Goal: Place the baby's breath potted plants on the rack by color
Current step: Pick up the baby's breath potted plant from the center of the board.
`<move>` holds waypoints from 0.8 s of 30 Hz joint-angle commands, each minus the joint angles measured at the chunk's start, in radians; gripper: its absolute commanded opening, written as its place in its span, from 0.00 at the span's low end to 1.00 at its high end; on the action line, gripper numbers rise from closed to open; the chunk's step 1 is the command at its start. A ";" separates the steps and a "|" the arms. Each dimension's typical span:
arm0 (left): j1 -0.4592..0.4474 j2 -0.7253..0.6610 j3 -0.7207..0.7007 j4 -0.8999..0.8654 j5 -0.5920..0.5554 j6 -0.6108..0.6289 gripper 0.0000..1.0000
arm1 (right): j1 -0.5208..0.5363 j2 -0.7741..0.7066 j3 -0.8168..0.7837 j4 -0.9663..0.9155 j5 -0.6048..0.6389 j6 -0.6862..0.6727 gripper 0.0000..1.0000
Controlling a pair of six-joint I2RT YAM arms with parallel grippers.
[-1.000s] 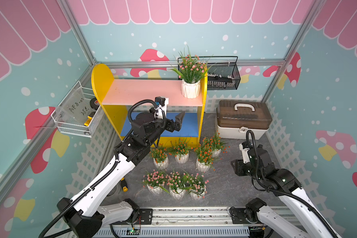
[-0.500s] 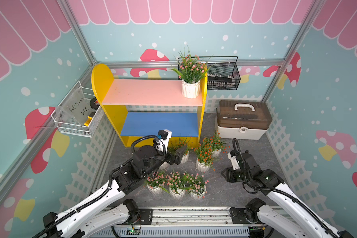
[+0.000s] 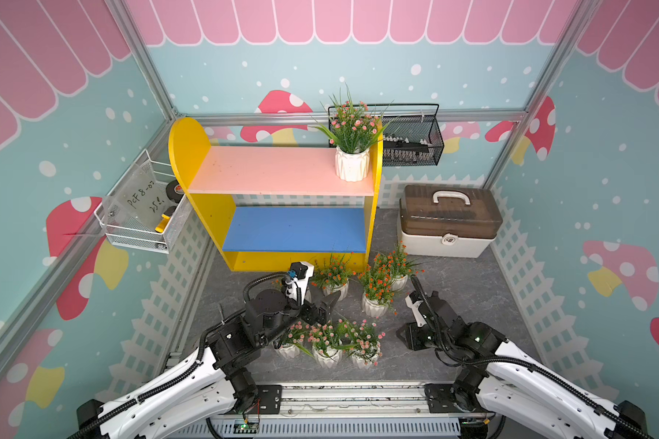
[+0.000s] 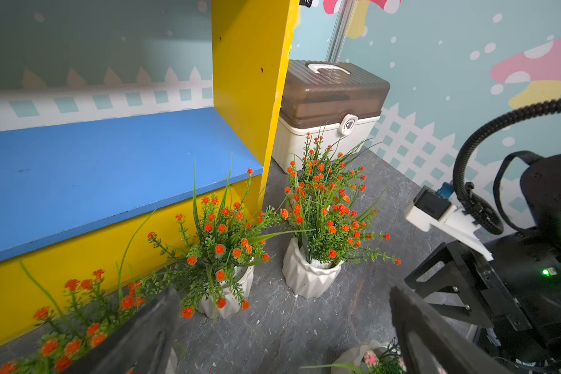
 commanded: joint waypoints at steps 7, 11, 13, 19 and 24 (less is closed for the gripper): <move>-0.008 -0.037 -0.032 0.012 0.012 -0.051 0.99 | 0.152 0.092 0.027 0.102 0.096 0.089 0.36; -0.008 -0.055 -0.046 0.011 0.018 -0.062 0.99 | 0.238 0.171 0.073 0.112 0.153 0.103 0.34; -0.008 -0.071 -0.058 0.009 0.014 -0.070 0.99 | 0.271 0.200 0.098 0.107 0.182 0.111 0.34; -0.008 -0.132 -0.083 -0.019 0.005 -0.076 0.99 | 0.323 0.241 0.125 0.113 0.225 0.133 0.34; -0.008 -0.171 -0.095 -0.039 -0.007 -0.075 0.99 | 0.343 0.283 0.139 0.112 0.242 0.143 0.33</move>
